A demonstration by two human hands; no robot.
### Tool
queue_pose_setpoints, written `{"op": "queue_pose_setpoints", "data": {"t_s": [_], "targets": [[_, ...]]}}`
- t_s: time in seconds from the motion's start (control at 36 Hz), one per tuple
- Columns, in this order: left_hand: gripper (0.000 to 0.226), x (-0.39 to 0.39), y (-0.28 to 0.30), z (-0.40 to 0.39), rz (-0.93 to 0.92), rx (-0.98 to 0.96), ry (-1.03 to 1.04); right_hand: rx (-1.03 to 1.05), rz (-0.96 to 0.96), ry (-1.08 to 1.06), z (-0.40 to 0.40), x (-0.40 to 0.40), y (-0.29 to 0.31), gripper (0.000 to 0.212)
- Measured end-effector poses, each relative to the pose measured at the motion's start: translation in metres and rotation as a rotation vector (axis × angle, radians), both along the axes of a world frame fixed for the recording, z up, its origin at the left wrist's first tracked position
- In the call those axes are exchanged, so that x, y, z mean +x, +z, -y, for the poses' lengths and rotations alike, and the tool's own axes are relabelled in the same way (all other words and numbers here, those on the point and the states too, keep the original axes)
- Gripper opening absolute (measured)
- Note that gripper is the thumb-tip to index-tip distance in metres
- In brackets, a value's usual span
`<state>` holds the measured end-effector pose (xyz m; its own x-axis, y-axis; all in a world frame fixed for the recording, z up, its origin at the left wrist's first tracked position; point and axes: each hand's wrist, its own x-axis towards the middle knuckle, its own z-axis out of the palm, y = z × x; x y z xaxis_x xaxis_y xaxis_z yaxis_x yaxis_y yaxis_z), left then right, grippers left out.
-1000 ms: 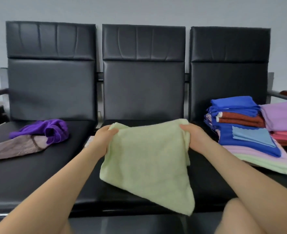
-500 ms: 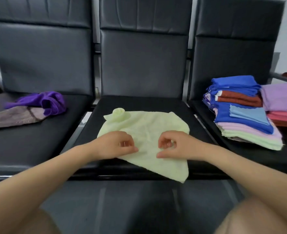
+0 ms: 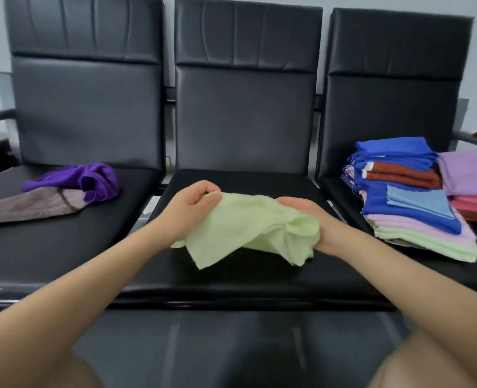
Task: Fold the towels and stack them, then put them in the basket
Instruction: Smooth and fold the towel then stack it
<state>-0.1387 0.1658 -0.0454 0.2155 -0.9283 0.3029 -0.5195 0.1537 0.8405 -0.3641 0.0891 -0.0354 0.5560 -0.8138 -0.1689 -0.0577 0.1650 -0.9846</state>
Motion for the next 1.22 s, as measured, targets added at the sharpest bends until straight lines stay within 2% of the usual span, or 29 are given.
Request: {"op": "queue_pose_setpoints", "data": {"t_s": [0.06,0.11,0.14,0.19,0.25,0.31,0.33,0.36,0.42,0.44,0.5,0.53,0.56,0.58,0.61,0.64,0.67,0.69,0.75,0.81,0.86,0.92,0.97,1.03,1.08,1.14,1.17,1.22], "targets": [[0.014,0.008,0.013,0.006,-0.047,0.014,-0.058,0.242,0.168,-0.021,0.013,0.003,0.005,0.028],[0.014,0.015,0.017,0.012,-0.051,0.090,-0.107,0.233,0.133,0.026,0.021,0.005,0.005,0.032],[0.015,0.019,0.015,0.016,0.010,0.137,-0.110,0.152,0.065,0.046,0.026,0.005,0.002,0.030],[0.021,0.024,0.006,0.021,0.250,0.266,-0.126,-0.102,-0.171,0.121,0.026,0.005,-0.005,0.024],[0.038,0.027,-0.007,0.025,0.367,0.454,-0.236,-0.263,-0.417,0.254,0.026,0.002,-0.017,0.016],[0.050,0.028,-0.017,0.027,0.406,0.583,-0.285,-0.360,-0.599,0.397,0.030,0.000,-0.028,0.045],[0.053,0.028,-0.020,0.031,0.438,0.594,-0.253,-0.400,-0.642,0.430,0.033,0.000,-0.031,0.054],[0.055,0.027,-0.022,0.036,0.468,0.572,-0.199,-0.437,-0.635,0.403,0.035,0.001,-0.031,0.049],[0.050,0.025,-0.023,0.044,0.522,0.453,-0.081,-0.476,-0.535,0.245,0.046,0.004,-0.031,0.024],[0.044,0.028,-0.024,0.052,0.557,0.380,-0.025,-0.531,-0.514,0.138,0.057,0.006,-0.032,0.019],[0.030,0.034,-0.028,0.064,0.591,0.249,0.092,-0.697,-0.618,-0.062,0.076,0.004,-0.037,0.011],[0.024,0.038,-0.030,0.072,0.576,0.192,0.161,-0.750,-0.718,-0.111,0.088,0.003,-0.041,0.014],[0.024,0.042,-0.032,0.079,0.555,0.156,0.225,-0.745,-0.835,-0.112,0.095,0.001,-0.044,0.031],[0.033,0.045,-0.032,0.086,0.532,0.159,0.279,-0.696,-0.935,-0.086,0.102,-0.001,-0.048,0.049],[0.047,0.050,-0.034,0.092,0.512,0.205,0.314,-0.652,-0.994,-0.046,0.107,-0.003,-0.051,0.057],[0.060,0.056,-0.036,0.096,0.493,0.276,0.320,-0.625,-1.008,-0.007,0.110,-0.003,-0.051,0.054],[0.065,0.061,-0.041,0.098,0.480,0.349,0.301,-0.596,-0.964,0.025,0.108,-0.003,-0.050,0.043],[0.061,0.066,-0.044,0.102,0.497,0.407,0.261,-0.579,-0.895,0.046,0.109,-0.002,-0.050,0.030],[0.036,0.069,-0.047,0.103,0.579,0.420,0.172,-0.656,-0.806,0.060,0.106,-0.001,-0.049,0.012],[0.018,0.068,-0.040,0.106,0.590,0.251,0.164,-0.806,-0.729,-0.035,0.107,0.000,-0.046,0.011],[0.012,0.064,-0.027,0.103,0.503,0.056,0.189,-0.898,-0.599,-0.118,0.104,-0.003,-0.038,0.010],[0.008,0.061,-0.017,0.092,0.377,-0.048,0.150,-0.896,-0.498,-0.089,0.095,-0.007,-0.029,0.008],[0.003,0.062,-0.016,0.080,0.323,-0.035,0.070,-0.815,-0.484,0.046,0.086,-0.010,-0.028,0.007],[0.014,0.063,-0.021,0.071,0.252,0.099,-0.046,-0.689,-0.480,0.217,0.078,-0.010,-0.029,0.011],[0.034,0.061,-0.028,0.069,0.190,0.268,-0.114,-0.587,-0.498,0.332,0.073,-0.005,-0.033,0.026],[0.049,0.059,-0.036,0.074,0.283,0.359,-0.060,-0.530,-0.516,0.282,0.073,0.002,-0.035,0.040],[0.053,0.058,-0.039,0.080,0.330,0.360,-0.004,-0.544,-0.531,0.209,0.076,0.005,-0.036,0.041],[0.048,0.059,-0.042,0.088,0.409,0.322,0.121,-0.647,-0.596,0.055,0.084,0.010,-0.041,0.026]]}}
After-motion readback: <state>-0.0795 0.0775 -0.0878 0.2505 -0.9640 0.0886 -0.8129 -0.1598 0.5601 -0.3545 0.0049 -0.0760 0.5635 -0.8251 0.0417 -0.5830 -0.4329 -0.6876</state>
